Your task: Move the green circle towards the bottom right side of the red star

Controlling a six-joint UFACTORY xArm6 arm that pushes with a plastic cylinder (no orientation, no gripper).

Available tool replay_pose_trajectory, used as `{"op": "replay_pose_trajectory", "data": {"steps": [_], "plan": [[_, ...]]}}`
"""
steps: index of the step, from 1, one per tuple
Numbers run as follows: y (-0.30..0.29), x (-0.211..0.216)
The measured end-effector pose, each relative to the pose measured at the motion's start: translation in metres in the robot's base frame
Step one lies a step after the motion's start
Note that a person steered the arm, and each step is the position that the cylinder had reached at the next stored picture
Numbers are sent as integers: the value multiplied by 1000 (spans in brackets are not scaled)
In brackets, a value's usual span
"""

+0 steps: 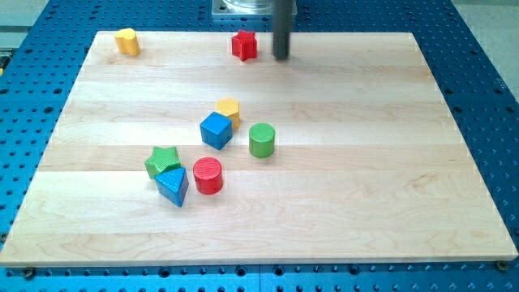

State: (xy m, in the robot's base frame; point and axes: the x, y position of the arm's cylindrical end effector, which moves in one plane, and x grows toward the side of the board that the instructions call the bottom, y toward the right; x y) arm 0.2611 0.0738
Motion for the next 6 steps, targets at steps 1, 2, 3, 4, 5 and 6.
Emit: {"op": "replay_pose_trajectory", "data": {"steps": [1, 2, 3, 4, 5, 6], "plan": [[6, 40], [34, 71], [42, 140], [38, 185], [-54, 244], [-88, 226]]}}
